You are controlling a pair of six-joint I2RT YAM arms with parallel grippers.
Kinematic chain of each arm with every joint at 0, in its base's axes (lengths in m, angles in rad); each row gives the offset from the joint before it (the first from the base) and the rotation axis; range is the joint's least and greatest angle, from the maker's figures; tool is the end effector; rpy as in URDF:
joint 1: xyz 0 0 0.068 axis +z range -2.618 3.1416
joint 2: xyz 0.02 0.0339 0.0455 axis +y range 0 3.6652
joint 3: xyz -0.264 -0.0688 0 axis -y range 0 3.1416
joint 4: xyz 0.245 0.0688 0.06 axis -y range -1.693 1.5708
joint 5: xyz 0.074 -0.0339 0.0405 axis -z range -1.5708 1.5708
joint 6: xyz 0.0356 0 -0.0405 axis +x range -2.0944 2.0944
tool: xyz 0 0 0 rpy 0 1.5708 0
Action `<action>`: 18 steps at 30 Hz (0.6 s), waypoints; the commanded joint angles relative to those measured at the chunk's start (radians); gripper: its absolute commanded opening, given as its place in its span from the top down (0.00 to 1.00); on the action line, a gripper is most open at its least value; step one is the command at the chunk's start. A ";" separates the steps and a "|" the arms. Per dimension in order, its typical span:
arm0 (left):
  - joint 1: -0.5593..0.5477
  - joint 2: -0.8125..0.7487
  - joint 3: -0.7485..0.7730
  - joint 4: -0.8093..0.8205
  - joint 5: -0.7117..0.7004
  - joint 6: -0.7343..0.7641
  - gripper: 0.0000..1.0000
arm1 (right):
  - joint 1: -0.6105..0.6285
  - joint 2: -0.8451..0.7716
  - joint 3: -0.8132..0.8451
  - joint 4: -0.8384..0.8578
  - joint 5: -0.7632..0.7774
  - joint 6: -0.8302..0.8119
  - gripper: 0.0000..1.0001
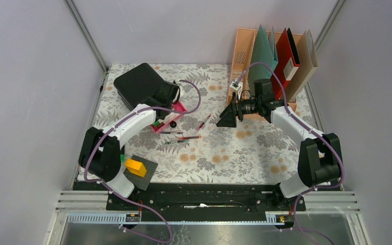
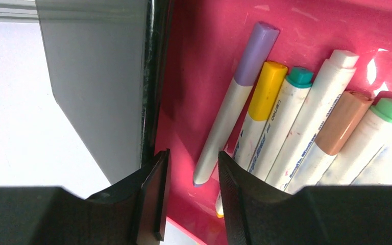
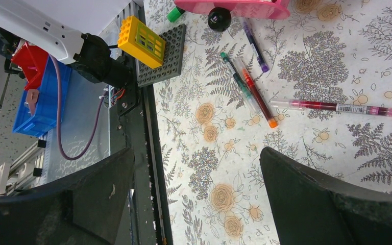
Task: Organize the desk
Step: Place the stationery in the drawer.
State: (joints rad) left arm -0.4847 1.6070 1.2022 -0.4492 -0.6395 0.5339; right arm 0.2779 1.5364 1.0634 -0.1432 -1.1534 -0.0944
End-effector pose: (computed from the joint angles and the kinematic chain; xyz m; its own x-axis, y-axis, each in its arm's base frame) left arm 0.3158 -0.1423 0.2587 -0.5605 0.7567 -0.3366 0.3627 0.5897 0.7216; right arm 0.3070 0.1214 0.2680 -0.4752 -0.1753 -0.8622 -0.8773 0.1694 0.4490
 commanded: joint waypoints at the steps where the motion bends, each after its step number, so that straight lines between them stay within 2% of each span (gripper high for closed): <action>1: -0.009 -0.050 0.049 -0.005 0.003 -0.081 0.55 | -0.001 -0.008 0.044 0.002 -0.022 -0.021 0.00; 4: -0.026 -0.102 0.038 -0.017 0.058 -0.137 0.48 | -0.002 -0.008 0.045 0.002 -0.023 -0.021 0.00; 6: -0.031 -0.147 0.025 -0.015 0.107 -0.174 0.37 | -0.001 -0.009 0.044 0.001 -0.021 -0.021 0.00; 8: -0.030 -0.195 0.009 -0.010 0.155 -0.211 0.23 | 0.000 -0.010 0.044 0.000 -0.019 -0.022 0.00; 12: -0.029 -0.282 -0.032 0.024 0.212 -0.252 0.08 | 0.000 -0.012 0.046 -0.008 -0.014 -0.032 0.00; 14: -0.029 -0.315 -0.039 0.027 0.214 -0.273 0.02 | 0.000 -0.012 0.047 -0.013 -0.013 -0.037 0.00; 18: -0.004 -0.360 -0.036 0.028 0.221 -0.323 0.01 | 0.000 -0.017 0.049 -0.023 -0.007 -0.052 0.00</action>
State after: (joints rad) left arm -0.5137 1.2865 1.1755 -0.4622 -0.4561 0.2871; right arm 0.2779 1.5364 1.0683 -0.1493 -1.1530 -0.1112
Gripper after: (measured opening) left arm 0.986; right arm 0.994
